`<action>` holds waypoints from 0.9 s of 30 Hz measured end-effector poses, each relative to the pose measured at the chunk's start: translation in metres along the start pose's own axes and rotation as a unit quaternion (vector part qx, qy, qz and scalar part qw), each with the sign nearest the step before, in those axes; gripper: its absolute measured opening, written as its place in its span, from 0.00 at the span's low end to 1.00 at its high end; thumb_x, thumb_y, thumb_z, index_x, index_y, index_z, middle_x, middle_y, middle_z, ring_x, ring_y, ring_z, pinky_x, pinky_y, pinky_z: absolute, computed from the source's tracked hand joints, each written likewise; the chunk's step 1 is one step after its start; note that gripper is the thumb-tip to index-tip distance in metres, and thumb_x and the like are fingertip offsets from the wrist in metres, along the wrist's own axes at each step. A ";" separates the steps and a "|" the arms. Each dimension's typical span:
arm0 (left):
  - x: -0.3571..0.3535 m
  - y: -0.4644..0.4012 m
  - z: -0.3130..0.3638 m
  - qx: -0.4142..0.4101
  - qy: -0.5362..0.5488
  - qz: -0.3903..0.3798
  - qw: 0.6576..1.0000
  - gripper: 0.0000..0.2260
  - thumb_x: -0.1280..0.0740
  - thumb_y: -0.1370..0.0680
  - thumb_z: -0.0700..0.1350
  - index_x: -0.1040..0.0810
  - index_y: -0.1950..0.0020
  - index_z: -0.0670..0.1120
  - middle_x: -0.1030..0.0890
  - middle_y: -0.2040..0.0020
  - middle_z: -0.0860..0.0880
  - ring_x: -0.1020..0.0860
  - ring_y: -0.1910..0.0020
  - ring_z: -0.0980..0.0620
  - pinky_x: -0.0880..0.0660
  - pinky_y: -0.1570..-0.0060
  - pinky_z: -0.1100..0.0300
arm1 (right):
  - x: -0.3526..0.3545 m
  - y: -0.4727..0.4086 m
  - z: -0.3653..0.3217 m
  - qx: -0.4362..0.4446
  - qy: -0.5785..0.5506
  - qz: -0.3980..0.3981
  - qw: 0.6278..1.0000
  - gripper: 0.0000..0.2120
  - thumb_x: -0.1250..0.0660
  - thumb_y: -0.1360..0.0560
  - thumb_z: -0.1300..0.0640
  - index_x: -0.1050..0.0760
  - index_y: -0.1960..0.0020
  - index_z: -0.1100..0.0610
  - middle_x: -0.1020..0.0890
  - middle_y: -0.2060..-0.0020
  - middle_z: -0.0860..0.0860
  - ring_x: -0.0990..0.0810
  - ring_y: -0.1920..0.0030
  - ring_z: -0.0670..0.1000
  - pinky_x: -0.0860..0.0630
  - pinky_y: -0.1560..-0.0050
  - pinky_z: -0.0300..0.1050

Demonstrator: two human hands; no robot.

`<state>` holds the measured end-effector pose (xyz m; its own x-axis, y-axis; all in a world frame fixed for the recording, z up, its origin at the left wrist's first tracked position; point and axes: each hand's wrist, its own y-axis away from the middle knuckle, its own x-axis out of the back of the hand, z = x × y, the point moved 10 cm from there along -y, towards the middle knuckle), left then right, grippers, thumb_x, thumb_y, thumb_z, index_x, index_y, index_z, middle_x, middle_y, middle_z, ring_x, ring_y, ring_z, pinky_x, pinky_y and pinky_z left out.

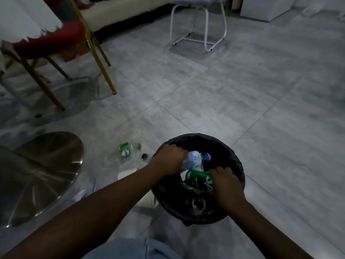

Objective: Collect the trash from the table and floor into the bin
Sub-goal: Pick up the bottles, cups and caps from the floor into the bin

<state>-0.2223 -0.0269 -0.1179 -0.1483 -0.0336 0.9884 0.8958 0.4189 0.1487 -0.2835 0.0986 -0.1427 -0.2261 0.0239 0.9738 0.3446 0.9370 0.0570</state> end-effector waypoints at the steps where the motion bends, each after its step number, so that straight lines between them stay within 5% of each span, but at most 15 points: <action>1: -0.005 -0.005 0.002 0.010 -0.004 -0.011 1.000 0.13 0.34 0.28 0.54 0.23 0.50 0.48 0.17 0.53 0.46 0.20 0.55 0.44 0.26 0.54 0.54 | -0.002 -0.003 0.002 -0.001 -0.001 -0.001 1.000 0.24 0.25 0.37 0.53 0.25 0.42 0.55 0.22 0.48 0.54 0.26 0.50 0.57 0.29 0.57 0.49; 6: -0.039 -0.010 0.015 0.068 -0.054 -0.070 0.994 0.13 0.35 0.25 0.48 0.25 0.43 0.45 0.19 0.47 0.45 0.23 0.48 0.43 0.32 0.49 0.53 | -0.018 -0.010 0.014 0.000 -0.050 -0.003 0.999 0.25 0.22 0.51 0.61 0.20 0.55 0.61 0.19 0.61 0.58 0.21 0.63 0.61 0.24 0.65 0.50; 9: -0.045 -0.005 0.017 0.074 -0.049 -0.075 0.993 0.15 0.34 0.26 0.48 0.26 0.41 0.44 0.20 0.45 0.45 0.25 0.45 0.43 0.33 0.48 0.51 | -0.018 -0.011 0.008 0.020 -0.075 0.018 0.997 0.22 0.23 0.48 0.59 0.21 0.54 0.60 0.19 0.61 0.57 0.21 0.61 0.60 0.22 0.61 0.52; 18: 0.031 0.053 -0.028 0.086 0.078 0.185 0.976 0.16 0.34 0.29 0.50 0.21 0.44 0.46 0.17 0.50 0.47 0.21 0.52 0.44 0.24 0.56 0.50 | 0.025 0.001 -0.031 0.057 -0.159 0.079 0.983 0.27 0.22 0.39 0.61 0.25 0.42 0.60 0.21 0.49 0.57 0.21 0.51 0.60 0.24 0.52 0.51; 22: 0.034 0.114 -0.073 0.150 0.116 0.239 0.952 0.18 0.33 0.27 0.49 0.23 0.39 0.46 0.18 0.46 0.48 0.21 0.48 0.45 0.24 0.49 0.51 | 0.038 0.001 -0.082 0.124 -0.250 0.090 0.956 0.22 0.31 0.32 0.55 0.28 0.38 0.56 0.24 0.42 0.53 0.26 0.42 0.54 0.29 0.41 0.50; 27: -0.003 0.198 -0.137 0.258 0.121 0.210 0.935 0.21 0.33 0.26 0.51 0.25 0.35 0.46 0.19 0.41 0.46 0.22 0.43 0.45 0.24 0.45 0.49 | 0.023 -0.003 -0.163 0.182 -0.264 0.063 0.945 0.22 0.27 0.32 0.60 0.27 0.39 0.57 0.24 0.42 0.54 0.26 0.42 0.55 0.30 0.42 0.45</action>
<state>0.0133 -0.0681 -0.0870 0.3255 0.0541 0.9440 0.5224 0.8218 -0.2273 -0.1408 0.0398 -0.0844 -0.6608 0.2245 0.7162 0.0844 0.9704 -0.2263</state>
